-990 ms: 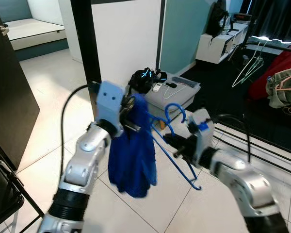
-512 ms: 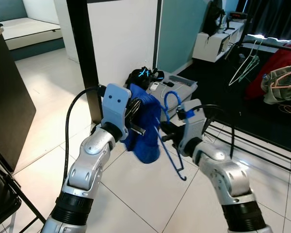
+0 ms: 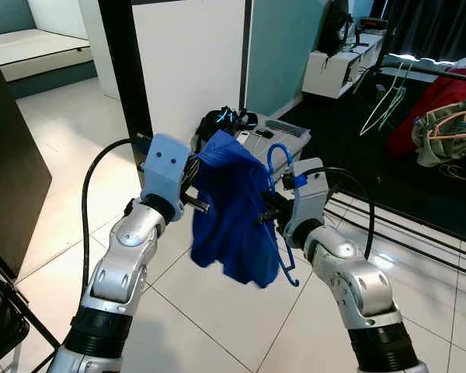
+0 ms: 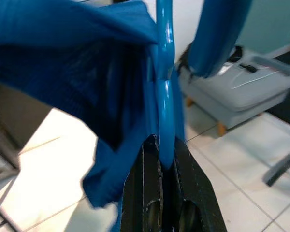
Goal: Hang hanger
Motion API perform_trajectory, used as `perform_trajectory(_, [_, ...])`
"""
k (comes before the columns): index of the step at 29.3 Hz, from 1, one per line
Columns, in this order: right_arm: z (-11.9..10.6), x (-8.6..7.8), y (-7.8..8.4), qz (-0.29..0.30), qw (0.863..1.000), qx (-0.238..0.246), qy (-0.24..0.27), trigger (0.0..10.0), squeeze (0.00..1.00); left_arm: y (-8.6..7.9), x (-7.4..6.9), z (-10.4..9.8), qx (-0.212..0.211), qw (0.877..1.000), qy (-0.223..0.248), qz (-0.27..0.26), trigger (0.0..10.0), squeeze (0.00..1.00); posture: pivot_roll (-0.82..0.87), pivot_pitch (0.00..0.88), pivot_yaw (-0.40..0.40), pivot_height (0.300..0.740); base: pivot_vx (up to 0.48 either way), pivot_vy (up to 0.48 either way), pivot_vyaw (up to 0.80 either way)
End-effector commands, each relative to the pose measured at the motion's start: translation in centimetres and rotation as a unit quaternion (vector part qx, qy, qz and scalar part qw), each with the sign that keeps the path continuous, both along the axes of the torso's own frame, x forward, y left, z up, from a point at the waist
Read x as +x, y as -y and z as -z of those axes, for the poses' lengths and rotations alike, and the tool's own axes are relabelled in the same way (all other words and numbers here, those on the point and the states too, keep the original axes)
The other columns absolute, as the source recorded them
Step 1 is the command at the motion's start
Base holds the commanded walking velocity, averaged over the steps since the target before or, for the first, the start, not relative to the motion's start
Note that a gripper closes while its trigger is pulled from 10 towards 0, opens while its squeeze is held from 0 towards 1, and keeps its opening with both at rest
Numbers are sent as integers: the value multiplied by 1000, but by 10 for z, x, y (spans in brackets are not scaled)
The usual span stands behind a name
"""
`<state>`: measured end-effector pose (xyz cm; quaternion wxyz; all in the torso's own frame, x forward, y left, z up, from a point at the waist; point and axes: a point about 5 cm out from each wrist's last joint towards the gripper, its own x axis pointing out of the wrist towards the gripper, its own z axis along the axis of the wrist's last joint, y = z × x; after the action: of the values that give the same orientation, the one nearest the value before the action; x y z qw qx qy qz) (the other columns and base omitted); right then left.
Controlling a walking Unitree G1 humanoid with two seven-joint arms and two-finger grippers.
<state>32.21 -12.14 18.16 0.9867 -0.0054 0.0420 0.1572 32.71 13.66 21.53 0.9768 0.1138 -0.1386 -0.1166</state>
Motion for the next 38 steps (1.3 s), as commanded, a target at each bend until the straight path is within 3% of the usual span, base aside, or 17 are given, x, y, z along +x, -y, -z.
perform_trajectory(1, [-10,5,11,46,999,5,29,10000,0,-24,1,7,16,998,-17,-60,10000,0,0,0,-5,740,0,0,0])
perform_trajectory(2, [-10,5,11,46,999,5,29,10000,0,-24,1,7,16,998,-17,-60,10000,0,0,0,-5,740,0,0,0])
perform_trajectory(3, [-17,10,24,75,996,7,43,10000,0,-57,-2,12,27,992,-30,-123,10000,0,4,0,-4,740,0,0,0])
perform_trajectory(4, [-19,12,31,89,995,7,48,10000,0,-71,-5,14,32,988,-36,-147,10000,0,6,0,-5,740,0,0,0])
perform_trajectory(8, [-23,14,41,114,992,9,55,10000,0,-89,-12,19,39,982,-45,-179,10000,0,11,0,-8,740,0,0,0])
perform_trajectory(12, [-24,15,42,120,991,8,57,10000,0,-93,-15,21,42,980,-47,-187,10000,0,11,0,-8,740,0,0,0])
perform_trajectory(16, [-24,15,42,121,991,7,58,10000,0,-92,-16,22,41,980,-47,-187,10000,0,13,0,-10,740,0,0,0])
perform_trajectory(21, [-24,17,43,126,990,7,61,10000,0,-71,-15,16,6,990,-30,-138,10000,0,16,0,-10,740,0,0,0])
perform_trajectory(23, [-26,19,45,129,990,15,61,10000,0,-53,-16,10,-19,996,-14,-83,10000,0,16,0,-10,740,0,0,0])
perform_trajectory(28, [-26,21,46,130,989,36,56,10000,0,-34,-19,5,-26,999,3,-28,10000,0,16,0,-9,740,0,0,0])
perform_trajectory(31, [-22,25,43,104,986,129,-19,10000,0,-25,-22,12,6,1000,-4,-10,10000,0,18,0,-11,740,0,0,0])
perform_trajectory(32, [-9,23,37,68,988,119,-73,10000,0,-30,-21,14,8,1000,-8,-23,10000,0,15,0,-13,740,0,0,0])
perform_trajectory(33, [-9,23,37,68,988,119,-73,10000,0,-30,-21,14,8,1000,-8,-23,10000,0,15,0,-13,740,0,0,0])
perform_trajectory(34, [6,19,34,42,986,95,-127,10000,0,-36,-20,14,8,999,-10,-35,10000,0,16,0,-15,740,0,0,0])
perform_trajectory(36, [34,8,35,21,976,61,-209,10000,0,-45,-20,12,13,999,-10,-51,10000,0,22,0,-21,740,0,0,0])
perform_trajectory(37, [48,-1,39,14,967,56,-249,10000,0,-60,-21,8,25,997,-9,-67,10000,0,22,0,-21,740,0,0,0])
perform_trajectory(38, [48,-1,39,14,967,56,-249,10000,0,-60,-21,8,25,997,-9,-67,10000,0,22,0,-21,740,0,0,0])
